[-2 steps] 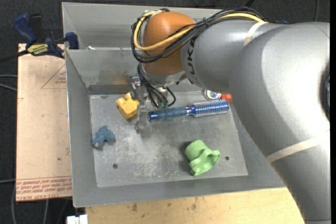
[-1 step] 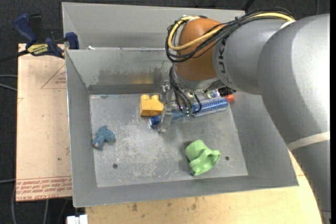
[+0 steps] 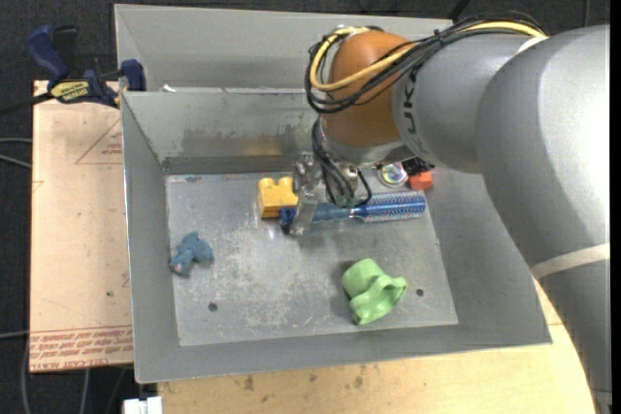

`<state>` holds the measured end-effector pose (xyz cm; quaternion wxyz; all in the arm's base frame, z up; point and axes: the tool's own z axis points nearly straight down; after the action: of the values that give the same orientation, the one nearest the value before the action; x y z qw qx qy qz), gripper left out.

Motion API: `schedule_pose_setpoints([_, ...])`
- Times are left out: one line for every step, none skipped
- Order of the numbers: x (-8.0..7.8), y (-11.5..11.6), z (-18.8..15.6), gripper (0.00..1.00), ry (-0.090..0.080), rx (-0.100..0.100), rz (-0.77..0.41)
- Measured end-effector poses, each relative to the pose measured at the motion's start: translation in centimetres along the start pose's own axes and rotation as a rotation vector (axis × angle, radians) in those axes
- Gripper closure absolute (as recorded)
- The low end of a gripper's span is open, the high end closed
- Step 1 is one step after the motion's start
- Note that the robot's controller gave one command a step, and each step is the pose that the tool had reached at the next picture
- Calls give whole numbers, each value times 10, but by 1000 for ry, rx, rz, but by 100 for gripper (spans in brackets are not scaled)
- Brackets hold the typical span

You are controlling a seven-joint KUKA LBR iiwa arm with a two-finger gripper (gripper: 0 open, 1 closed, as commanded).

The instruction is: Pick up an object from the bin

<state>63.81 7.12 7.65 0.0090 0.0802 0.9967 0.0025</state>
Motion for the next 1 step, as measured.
schedule_pose_setpoints([110, 33, -34, 100, 21, 5, 111])
